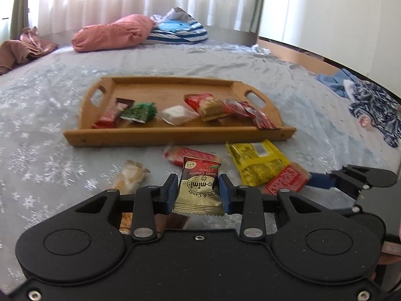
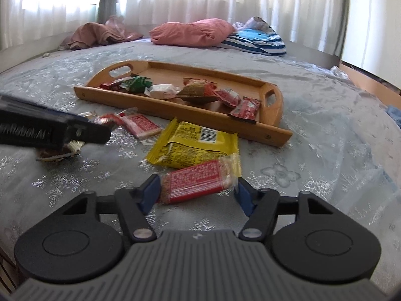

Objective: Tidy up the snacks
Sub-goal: 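Lift the gold packet with the left gripper while the right grasps a red-white packet, then carry the gold packet with the left gripper and red-white packet with the right over the tray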

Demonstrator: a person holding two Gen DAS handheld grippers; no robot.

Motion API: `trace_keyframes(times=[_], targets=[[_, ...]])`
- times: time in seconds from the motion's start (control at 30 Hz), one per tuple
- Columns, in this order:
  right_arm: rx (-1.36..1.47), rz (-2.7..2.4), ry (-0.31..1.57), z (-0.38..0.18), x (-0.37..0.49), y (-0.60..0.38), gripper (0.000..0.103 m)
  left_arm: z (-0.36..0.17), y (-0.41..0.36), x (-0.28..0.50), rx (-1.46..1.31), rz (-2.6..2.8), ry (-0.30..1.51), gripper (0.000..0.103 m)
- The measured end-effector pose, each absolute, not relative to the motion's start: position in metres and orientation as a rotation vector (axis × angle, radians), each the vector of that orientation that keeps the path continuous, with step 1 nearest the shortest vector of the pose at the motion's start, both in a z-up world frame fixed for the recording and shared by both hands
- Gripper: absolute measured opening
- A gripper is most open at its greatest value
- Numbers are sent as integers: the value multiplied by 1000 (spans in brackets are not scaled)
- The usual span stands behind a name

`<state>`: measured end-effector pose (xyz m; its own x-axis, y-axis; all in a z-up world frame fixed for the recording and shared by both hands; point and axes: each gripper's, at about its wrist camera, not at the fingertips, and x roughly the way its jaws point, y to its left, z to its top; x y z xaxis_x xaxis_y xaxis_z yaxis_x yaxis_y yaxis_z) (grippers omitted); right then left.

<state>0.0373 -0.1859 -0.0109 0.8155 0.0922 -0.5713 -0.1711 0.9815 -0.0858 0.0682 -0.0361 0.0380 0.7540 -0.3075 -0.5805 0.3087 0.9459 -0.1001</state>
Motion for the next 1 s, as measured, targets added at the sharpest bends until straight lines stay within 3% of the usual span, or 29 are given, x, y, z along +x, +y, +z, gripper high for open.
trace_keyframes(times=[0.1, 0.17, 0.27, 0.5, 1.0], targets=[[-149, 155, 595, -6, 36, -185, 57, 44, -30, 70, -11, -323, 617, 33], [-143, 148, 600, -3, 35, -186, 24, 48, -26, 72, -14, -314, 605, 33], [-125, 139, 595, 0, 34, -188, 17, 54, -20, 75, -23, -299, 591, 33], [-91, 129, 581, 12, 34, -191, 8, 64, -9, 81, -45, -277, 568, 33], [103, 81, 560, 58, 79, -208, 7, 84, 13, 129, -92, -215, 529, 33]])
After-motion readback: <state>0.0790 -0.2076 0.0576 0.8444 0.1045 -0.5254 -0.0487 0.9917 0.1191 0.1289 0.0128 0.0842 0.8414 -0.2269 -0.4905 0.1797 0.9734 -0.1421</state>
